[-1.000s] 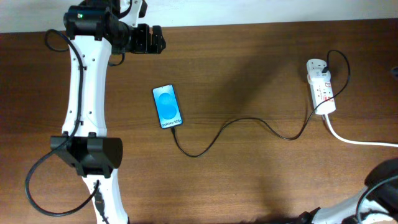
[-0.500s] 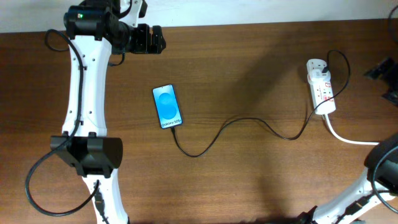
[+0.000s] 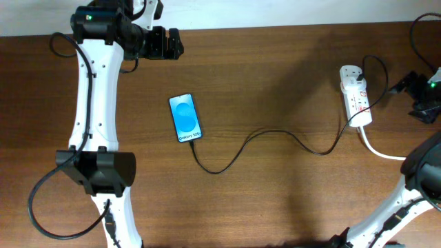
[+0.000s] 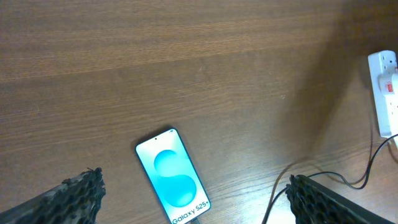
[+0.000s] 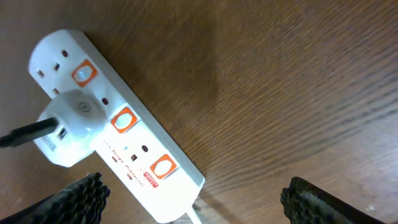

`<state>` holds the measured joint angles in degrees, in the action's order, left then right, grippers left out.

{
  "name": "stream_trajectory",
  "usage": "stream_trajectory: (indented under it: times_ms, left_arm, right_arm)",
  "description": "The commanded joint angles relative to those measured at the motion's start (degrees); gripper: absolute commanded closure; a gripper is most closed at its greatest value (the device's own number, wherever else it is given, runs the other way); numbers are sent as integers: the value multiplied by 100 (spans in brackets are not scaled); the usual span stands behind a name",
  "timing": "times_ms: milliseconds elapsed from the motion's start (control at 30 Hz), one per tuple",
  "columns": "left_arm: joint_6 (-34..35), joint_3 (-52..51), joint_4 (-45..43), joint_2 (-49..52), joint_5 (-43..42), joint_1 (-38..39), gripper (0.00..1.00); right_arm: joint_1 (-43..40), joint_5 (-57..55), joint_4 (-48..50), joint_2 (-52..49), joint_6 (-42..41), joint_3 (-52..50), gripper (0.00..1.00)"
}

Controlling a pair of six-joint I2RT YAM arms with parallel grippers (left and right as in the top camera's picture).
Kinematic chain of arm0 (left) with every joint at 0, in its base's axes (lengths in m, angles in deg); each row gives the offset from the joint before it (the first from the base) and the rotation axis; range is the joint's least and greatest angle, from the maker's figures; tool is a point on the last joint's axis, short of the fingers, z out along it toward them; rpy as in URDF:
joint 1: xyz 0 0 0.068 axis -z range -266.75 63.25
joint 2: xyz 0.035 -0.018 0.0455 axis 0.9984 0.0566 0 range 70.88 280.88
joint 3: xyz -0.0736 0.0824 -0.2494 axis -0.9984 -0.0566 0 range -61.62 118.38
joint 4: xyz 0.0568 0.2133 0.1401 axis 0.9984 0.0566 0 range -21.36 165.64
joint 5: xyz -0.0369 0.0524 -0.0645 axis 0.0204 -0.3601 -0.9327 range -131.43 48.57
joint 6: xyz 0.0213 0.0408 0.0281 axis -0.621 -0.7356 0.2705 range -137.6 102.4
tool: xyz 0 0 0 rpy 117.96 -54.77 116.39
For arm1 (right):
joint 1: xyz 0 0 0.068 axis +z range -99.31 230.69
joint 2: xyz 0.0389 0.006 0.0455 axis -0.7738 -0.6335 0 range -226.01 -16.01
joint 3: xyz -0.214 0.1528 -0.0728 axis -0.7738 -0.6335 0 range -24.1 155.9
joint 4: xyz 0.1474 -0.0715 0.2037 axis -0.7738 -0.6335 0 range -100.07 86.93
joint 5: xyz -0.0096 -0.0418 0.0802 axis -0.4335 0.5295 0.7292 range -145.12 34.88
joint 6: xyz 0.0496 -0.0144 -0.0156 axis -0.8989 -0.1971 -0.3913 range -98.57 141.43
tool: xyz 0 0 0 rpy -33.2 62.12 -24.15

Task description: Plug charger to phone and switch on socket

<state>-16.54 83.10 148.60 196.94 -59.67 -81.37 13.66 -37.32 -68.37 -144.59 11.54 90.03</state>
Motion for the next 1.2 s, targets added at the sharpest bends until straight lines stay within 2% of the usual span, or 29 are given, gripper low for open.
stream_trajectory:
  times_ms: [0,1033,1167]
  left_arm:
    - [-90,76,4,-39,-87,-17,1]
    - [-90,76,4,-39,-87,-17,1]
    - [-90,76,4,-39,-87,-17,1]
  right_arm:
    - [170,-57,68,-216,-28,42,5]
    - [708,-352,649,-1130,-116,28,5]
    - [708,-348,695,-1132,-337,28,5]
